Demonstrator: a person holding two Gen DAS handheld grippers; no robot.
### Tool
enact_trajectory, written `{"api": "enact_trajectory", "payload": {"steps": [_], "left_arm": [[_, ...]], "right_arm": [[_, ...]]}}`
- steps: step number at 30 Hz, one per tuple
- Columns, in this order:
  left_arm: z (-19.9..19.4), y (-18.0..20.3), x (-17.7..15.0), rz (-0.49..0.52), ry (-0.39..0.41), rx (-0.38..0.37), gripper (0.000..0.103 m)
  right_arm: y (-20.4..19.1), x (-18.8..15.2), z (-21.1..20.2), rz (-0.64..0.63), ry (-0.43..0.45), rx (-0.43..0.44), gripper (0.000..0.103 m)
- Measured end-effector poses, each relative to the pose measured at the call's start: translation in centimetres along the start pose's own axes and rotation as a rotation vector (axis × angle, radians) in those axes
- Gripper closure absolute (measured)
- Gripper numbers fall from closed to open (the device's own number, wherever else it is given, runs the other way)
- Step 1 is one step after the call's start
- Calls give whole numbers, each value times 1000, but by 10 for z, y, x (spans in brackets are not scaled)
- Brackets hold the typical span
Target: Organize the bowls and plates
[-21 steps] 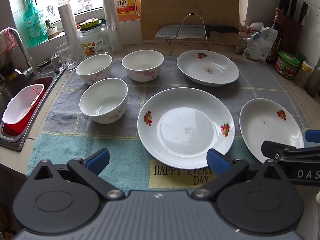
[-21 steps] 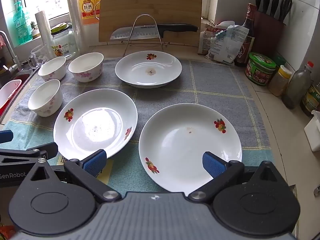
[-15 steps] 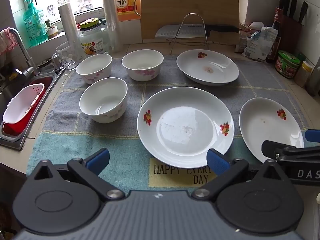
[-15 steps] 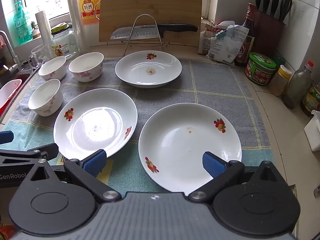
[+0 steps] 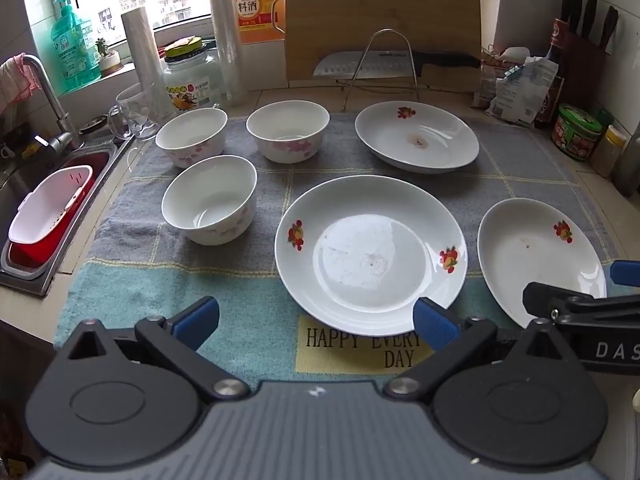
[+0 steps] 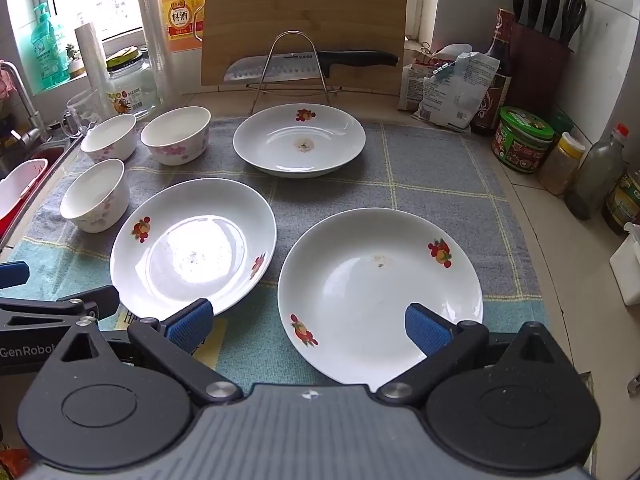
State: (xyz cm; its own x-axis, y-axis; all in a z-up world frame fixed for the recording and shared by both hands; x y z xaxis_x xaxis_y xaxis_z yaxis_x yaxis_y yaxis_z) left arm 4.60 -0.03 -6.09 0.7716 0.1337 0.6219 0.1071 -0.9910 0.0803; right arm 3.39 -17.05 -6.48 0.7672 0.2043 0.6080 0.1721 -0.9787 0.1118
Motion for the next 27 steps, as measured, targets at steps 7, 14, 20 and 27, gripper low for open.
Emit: {"api": "enact_trajectory", "payload": {"steps": [7,14,20,27], "left_arm": [[-1,0,0,-7,1,10,1],[-2,0,1,-12,1,15,1],[-2,0,1,-15,-1,17,1],[-2,-1,2,-20,-1,20,1]], "right_arm": [[0,0,0,-6,6,5,0],[0,1,0,-10,10,10,0],[0,2,1,-11,12,14,0],[1,2,1,-14,15,14,0]]}}
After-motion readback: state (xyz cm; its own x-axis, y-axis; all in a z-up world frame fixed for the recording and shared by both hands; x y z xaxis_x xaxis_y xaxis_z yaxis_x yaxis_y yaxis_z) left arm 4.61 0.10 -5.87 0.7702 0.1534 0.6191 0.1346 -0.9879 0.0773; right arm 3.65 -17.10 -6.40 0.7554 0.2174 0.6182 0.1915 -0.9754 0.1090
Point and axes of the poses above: each gripper's, at about its wrist camera, not at the fingertips, and z roughly the way its jaws point, y to its right, x to its top, the point moved 8 cm from there along z, roughly the way its jaws point, and after that the axes turned 12 degrees about -z, right-handed, at the moved point
